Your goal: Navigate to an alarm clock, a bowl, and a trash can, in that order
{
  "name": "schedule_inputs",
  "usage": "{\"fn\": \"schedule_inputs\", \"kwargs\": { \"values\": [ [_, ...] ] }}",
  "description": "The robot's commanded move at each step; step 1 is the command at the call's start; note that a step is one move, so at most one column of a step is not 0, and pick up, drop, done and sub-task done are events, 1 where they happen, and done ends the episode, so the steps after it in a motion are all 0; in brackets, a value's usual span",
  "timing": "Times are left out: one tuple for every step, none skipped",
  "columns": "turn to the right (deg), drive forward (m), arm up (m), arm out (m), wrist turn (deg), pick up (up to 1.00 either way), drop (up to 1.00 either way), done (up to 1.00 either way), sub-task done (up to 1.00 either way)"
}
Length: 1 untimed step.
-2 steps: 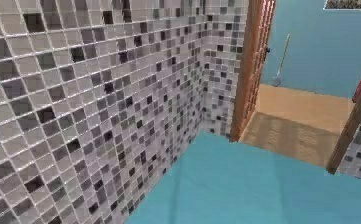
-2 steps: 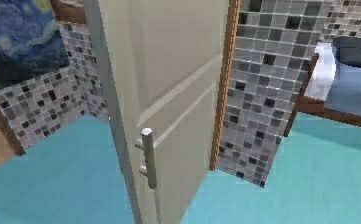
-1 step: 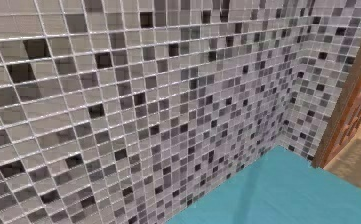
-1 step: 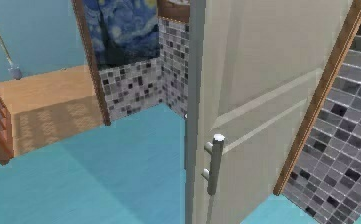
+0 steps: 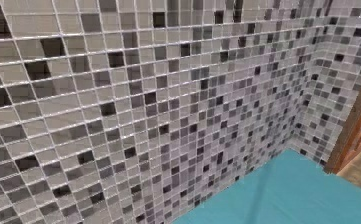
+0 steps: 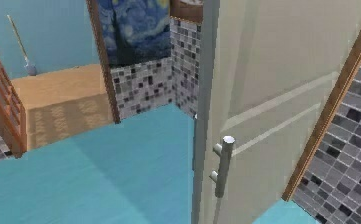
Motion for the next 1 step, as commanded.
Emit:
{"fn": "schedule_inputs", "kwargs": {
  "values": [
    [0.0,0.05,0.00,0.00,0.0,0.00,0.00,0.00,0.00]
  ]
}}
